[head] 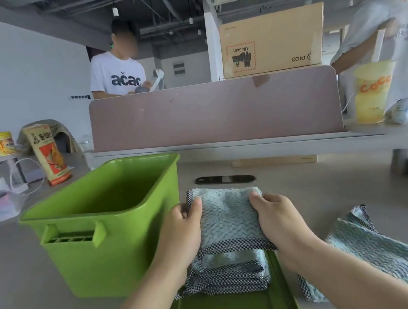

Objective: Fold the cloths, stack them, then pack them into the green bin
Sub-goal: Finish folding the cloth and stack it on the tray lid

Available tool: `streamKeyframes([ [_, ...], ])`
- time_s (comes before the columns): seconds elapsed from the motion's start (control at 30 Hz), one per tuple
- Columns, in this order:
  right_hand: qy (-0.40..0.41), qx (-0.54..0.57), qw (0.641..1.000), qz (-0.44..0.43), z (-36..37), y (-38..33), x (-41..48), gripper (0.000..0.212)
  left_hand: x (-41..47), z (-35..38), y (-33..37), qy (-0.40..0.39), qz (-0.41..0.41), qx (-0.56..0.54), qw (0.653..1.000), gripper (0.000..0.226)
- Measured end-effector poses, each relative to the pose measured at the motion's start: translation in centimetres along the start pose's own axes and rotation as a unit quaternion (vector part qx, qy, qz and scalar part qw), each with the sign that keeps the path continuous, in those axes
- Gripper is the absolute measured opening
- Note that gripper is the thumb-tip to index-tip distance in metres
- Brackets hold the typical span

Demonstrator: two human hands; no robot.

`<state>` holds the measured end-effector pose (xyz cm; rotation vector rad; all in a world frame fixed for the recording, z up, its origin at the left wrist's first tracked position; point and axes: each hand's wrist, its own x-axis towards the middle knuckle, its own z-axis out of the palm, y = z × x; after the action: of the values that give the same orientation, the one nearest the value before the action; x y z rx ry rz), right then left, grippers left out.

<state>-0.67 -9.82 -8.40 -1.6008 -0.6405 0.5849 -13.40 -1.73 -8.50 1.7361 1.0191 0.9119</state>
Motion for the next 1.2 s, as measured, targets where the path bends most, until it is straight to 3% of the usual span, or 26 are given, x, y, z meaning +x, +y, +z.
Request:
streamKeyframes([
  [0.1,-0.01,-0.012,1.0,0.022,-0.3,0.2,0.4,0.034,0.1,0.0,-1.2,-0.042,-0.076,-0.086,0.992,0.047],
  [0.17,-0.025,-0.034,0.998,0.037,-0.6,0.1,0.2,0.016,0.4,-0.2,-1.8,-0.055,-0.078,-0.069,0.993,0.059],
  [0.37,-0.06,-0.132,0.988,0.048,-0.4,0.5,0.0,0.002,0.6,-0.8,-2.4,-0.058,-0.029,0.045,0.997,0.025],
  [0.47,-0.072,-0.16,0.984,0.038,-0.2,1.1,0.3,0.038,0.6,-0.8,-2.4,-0.059,-0.024,0.068,0.996,0.021],
  [0.53,-0.077,-0.167,0.982,0.033,-0.2,1.3,0.5,0.049,0.7,-0.9,-2.5,-0.056,-0.018,0.092,0.994,0.024],
  [0.87,-0.083,-0.309,0.947,-0.013,-0.1,0.9,-0.2,0.054,0.2,-1.2,-2.6,-0.057,-0.002,0.222,0.974,0.033],
  [1.03,-0.078,-0.38,0.922,-0.013,0.1,0.4,-0.5,0.044,-0.1,-0.9,-2.6,-0.054,0.019,0.248,0.967,0.031],
  [1.2,-0.079,-0.419,0.905,-0.011,0.1,0.2,-0.7,0.05,-0.2,-0.8,-2.5,-0.04,0.041,0.261,0.964,0.031],
])
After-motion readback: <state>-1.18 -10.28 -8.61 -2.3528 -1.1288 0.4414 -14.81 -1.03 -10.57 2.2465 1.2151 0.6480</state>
